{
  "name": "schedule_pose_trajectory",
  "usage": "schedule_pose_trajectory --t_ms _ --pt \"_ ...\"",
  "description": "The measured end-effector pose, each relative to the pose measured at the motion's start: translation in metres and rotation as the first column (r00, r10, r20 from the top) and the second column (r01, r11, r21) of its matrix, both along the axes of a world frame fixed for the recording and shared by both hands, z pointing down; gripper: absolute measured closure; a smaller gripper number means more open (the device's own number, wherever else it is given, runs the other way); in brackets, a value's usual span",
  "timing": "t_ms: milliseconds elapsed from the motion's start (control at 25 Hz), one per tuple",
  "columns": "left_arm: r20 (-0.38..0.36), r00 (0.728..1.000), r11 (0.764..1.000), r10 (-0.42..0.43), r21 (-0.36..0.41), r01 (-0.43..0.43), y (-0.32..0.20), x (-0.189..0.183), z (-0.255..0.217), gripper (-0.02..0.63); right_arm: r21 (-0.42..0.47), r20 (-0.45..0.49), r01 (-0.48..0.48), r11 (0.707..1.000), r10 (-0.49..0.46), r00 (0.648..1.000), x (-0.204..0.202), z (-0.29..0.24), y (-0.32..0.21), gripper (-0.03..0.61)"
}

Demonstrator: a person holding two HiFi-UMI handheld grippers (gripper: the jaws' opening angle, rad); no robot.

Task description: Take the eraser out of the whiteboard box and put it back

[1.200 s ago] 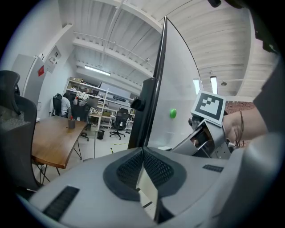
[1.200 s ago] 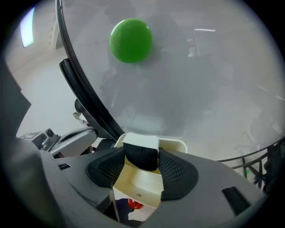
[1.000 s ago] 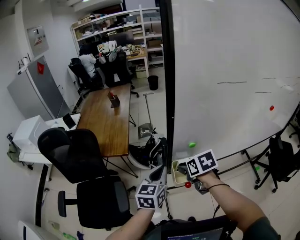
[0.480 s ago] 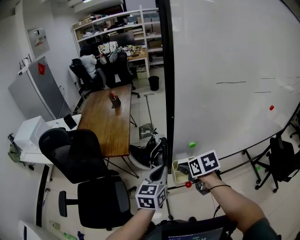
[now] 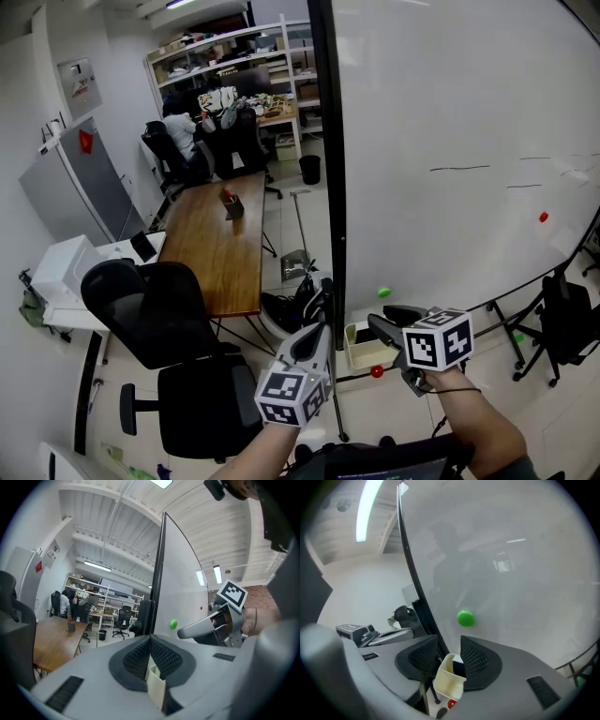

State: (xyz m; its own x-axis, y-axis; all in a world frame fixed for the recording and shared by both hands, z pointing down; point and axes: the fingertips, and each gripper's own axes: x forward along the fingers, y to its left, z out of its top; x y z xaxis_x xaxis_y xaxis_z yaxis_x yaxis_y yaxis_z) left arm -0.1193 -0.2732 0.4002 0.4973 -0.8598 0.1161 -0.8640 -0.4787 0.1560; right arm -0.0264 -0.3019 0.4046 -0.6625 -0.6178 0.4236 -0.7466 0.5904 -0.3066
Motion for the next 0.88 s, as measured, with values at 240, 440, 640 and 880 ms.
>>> schedule_pose_trajectory --t_ms 240,440,640,880 --pt "-0.036 0.999 0.997 0.037 0.075 -0.034 0.01 0.002 -0.05 0.592 0.304 0.121 -0.043 0.952 0.006 0.993 0.017 -0.082 0.016 0.558" --pt "-0.035 0.998 0.994 0.045 0.103 -0.041 0.019 0.003 -0.072 0.592 0.369 0.152 -0.069 0.927 0.013 0.988 0.025 -0.103 0.025 0.56" --pt "-0.036 0.998 0.995 0.042 0.094 -0.039 0.02 0.011 -0.073 0.592 0.394 0.154 -0.054 0.918 -0.008 0.988 0.03 -0.107 0.03 0.56" --pt "-0.034 0.999 0.997 0.01 0.081 -0.007 0.027 0.033 -0.071 0.591 0.416 0.157 -0.065 0.907 -0.001 0.988 0.06 -0.108 0.028 0.56"
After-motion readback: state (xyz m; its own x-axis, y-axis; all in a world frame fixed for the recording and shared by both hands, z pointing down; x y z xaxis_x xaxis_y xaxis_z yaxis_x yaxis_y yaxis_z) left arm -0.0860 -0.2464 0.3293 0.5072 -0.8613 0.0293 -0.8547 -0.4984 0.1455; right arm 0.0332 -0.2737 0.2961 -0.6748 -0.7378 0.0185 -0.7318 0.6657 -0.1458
